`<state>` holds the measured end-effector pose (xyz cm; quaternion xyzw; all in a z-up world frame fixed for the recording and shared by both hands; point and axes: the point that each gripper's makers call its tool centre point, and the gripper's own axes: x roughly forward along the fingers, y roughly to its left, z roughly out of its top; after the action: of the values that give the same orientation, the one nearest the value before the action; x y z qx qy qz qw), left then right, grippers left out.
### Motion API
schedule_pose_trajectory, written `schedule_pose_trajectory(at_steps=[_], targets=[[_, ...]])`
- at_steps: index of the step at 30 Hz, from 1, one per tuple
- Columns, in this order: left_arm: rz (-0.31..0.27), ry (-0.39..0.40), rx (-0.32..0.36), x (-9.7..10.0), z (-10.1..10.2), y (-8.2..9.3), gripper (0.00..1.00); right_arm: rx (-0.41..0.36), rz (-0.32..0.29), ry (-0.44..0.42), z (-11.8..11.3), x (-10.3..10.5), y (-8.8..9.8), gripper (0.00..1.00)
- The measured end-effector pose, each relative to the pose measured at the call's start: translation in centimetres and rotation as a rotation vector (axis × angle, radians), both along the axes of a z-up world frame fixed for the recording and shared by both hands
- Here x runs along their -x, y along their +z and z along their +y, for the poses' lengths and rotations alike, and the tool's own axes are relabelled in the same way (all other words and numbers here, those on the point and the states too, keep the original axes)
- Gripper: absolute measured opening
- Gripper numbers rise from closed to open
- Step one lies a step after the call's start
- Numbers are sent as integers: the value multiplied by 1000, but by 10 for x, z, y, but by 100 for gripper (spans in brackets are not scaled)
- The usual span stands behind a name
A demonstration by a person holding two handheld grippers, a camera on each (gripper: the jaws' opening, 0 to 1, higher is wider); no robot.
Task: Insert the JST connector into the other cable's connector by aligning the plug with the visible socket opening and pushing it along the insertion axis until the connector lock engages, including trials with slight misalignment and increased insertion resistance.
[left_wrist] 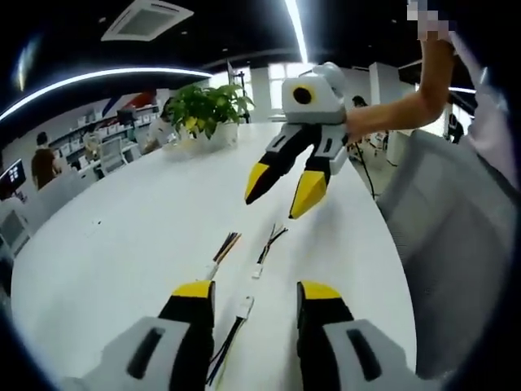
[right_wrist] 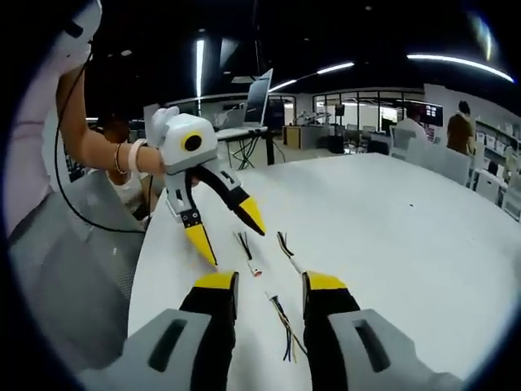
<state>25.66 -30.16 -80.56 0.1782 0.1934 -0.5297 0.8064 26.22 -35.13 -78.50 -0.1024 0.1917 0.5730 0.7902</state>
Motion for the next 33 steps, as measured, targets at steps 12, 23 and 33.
schedule_pose_trajectory(at_steps=[12,23,33], targets=[[19,-13,-37,-1,4,-18,27,52,17,48,8,-7,-24,25],[56,-22,-40,-2,4,-29,22,92,19,112,12,-4,-44,17],[69,-21,-32,-6,6,-32,16,130,22,170,18,-3,-61,14]])
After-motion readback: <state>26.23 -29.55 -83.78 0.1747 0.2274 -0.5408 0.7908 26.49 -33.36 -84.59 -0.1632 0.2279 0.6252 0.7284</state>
